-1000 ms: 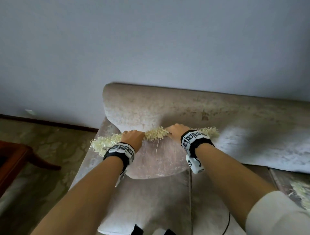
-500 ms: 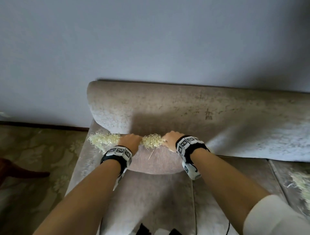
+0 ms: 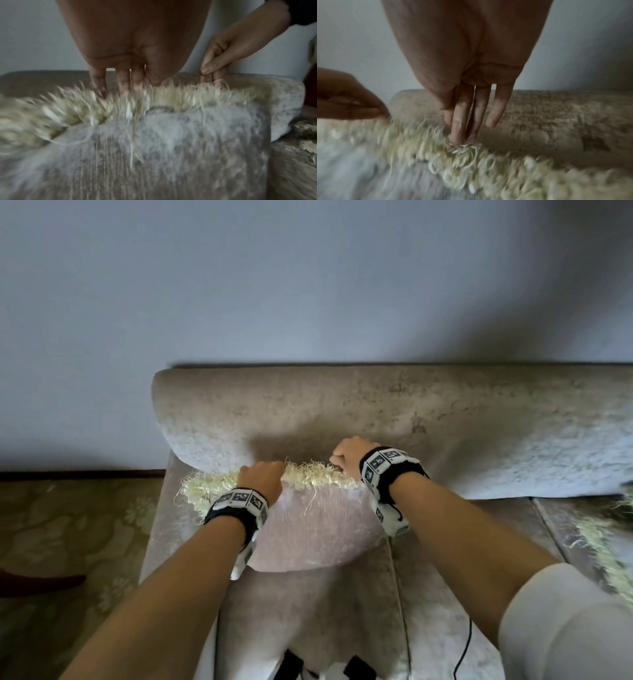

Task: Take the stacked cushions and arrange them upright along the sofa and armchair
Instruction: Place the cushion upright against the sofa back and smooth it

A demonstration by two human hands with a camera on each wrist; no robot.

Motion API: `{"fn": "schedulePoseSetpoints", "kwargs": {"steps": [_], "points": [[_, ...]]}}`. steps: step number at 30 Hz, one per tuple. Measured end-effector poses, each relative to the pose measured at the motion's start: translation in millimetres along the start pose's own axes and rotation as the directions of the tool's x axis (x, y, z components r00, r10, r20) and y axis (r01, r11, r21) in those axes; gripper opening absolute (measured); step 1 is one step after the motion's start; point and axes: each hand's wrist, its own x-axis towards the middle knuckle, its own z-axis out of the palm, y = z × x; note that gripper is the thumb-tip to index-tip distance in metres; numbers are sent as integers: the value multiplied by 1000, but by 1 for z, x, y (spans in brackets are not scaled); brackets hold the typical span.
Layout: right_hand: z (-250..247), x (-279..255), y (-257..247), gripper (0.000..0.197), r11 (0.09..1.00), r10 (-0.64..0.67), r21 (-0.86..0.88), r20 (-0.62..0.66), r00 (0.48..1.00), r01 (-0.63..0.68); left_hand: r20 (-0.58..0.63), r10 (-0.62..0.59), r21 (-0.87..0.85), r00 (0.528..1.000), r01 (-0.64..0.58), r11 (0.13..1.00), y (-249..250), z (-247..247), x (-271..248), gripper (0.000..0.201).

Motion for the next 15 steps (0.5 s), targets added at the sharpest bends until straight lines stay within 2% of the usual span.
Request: {"fn": "schedulePoseSetpoints", "kwargs": {"steps": [2, 4, 7, 10, 11, 15], "points": [[6, 8, 11, 41, 999, 22, 28, -34, 999, -21, 7, -38, -53, 999, 39, 998, -6, 11, 0, 24], [18, 13, 19, 40, 1000, -11, 12, -21, 1000, 12, 35, -58, -139, 998, 63, 988, -13, 19, -2, 29], [47, 19, 27, 36, 1000, -2, 1, 34, 999, 2, 72, -67, -195, 995, 80, 978, -26, 29, -4, 33], [67, 16, 18, 22, 1000, 20, -23, 127, 992, -18, 71, -55, -189, 996, 67, 980, -33, 35, -6, 35], [76, 17, 15, 24, 999, -14, -50, 132, 991, 20, 55, -36, -189, 998, 46, 981, -35, 39, -8, 37], [116, 8, -9, 64, 989, -131, -72, -14, 991, 130, 17, 47, -167, 999, -44, 985, -35, 62, -15, 55]]}}
